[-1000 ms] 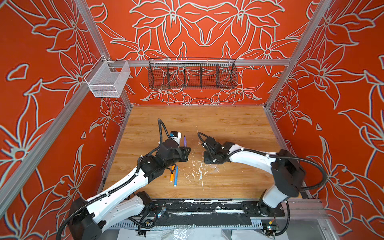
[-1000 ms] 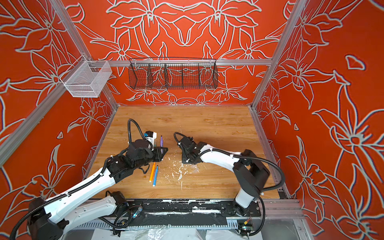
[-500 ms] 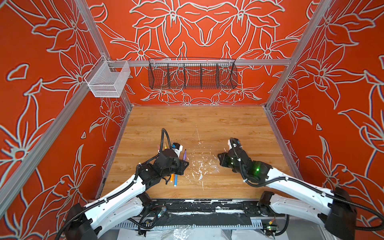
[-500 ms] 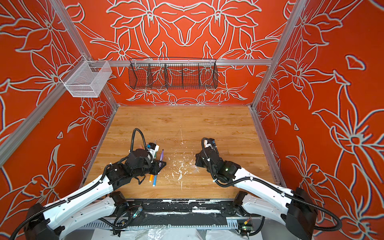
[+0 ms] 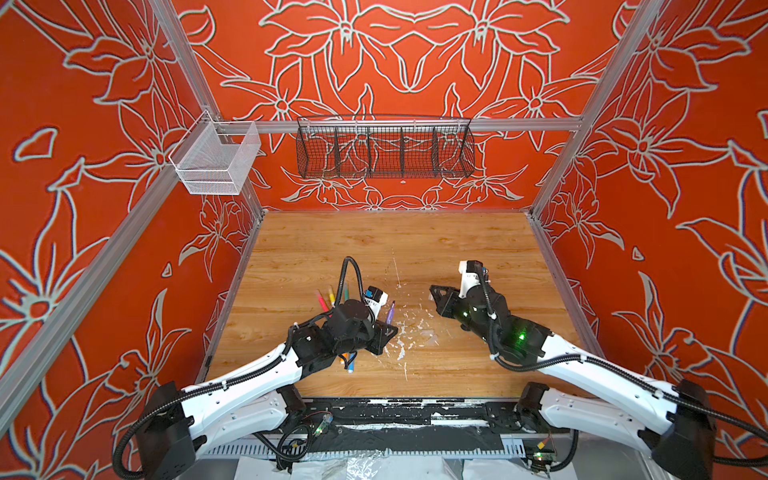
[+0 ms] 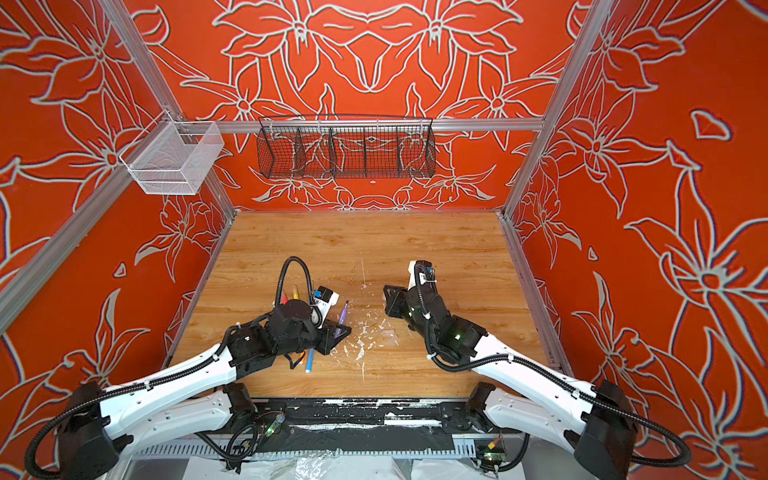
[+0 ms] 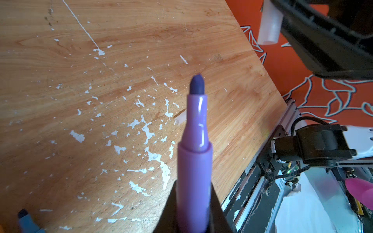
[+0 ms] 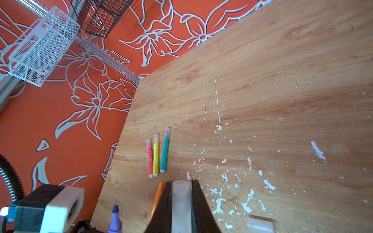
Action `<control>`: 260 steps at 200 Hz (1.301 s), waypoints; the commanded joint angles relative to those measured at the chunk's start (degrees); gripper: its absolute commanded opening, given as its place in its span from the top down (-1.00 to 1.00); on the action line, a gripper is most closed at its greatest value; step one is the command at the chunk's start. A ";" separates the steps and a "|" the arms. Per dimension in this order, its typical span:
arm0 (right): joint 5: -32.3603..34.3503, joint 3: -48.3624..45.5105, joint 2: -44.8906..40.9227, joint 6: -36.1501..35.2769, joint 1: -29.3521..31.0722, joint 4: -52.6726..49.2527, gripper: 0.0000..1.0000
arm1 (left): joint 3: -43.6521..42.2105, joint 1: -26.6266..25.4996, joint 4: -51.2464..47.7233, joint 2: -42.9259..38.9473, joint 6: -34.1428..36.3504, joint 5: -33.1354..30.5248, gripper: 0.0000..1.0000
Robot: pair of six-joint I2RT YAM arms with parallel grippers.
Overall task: Insert the pens into the pen caps
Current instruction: 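Lift the cap with the right gripper and carry it toward the left gripper, then lower the cap onto the purple marker tip held by the left gripper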
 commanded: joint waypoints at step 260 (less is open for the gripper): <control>-7.78 -4.27 4.99 7.69 2.22 18.67 0.92 | 5.02 -4.35 6.12 8.59 -0.71 -0.43 1.00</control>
